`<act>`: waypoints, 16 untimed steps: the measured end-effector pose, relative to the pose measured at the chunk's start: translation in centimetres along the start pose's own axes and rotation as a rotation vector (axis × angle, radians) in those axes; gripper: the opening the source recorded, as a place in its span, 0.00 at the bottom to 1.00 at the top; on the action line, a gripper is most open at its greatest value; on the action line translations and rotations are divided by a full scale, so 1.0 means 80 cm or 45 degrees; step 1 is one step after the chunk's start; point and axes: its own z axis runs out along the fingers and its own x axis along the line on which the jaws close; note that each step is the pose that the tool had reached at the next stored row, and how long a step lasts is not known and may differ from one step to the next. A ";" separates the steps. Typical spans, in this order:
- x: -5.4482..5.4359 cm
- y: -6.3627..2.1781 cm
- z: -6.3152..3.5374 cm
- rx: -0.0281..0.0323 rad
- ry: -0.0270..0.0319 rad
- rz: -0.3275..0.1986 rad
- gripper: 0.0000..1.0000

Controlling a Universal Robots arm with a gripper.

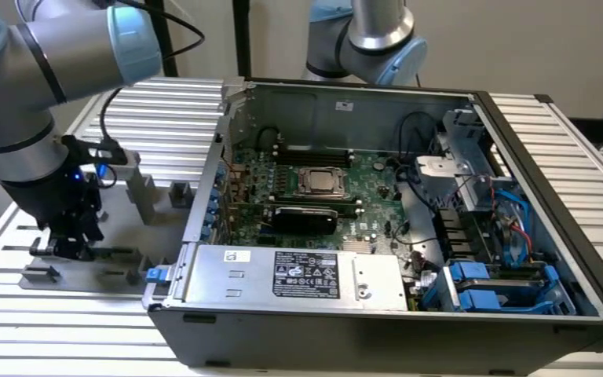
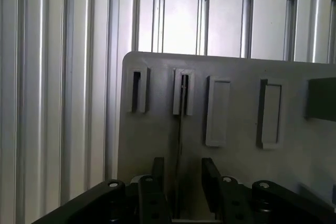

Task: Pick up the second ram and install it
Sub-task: 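Pick up the second ram and move it above second insertion slot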

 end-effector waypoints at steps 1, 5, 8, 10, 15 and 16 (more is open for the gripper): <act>0.000 0.000 0.002 0.0000 0.0000 0.000 1.00; 0.000 -0.001 0.008 0.0000 0.0001 0.000 1.00; 0.000 -0.001 0.008 -0.0003 0.0001 0.000 1.00; 0.000 -0.001 0.009 0.0000 0.0000 0.000 1.00; 0.000 -0.001 0.007 0.0001 -0.0001 0.000 1.00; 0.000 -0.001 0.007 0.0002 -0.0002 0.000 1.00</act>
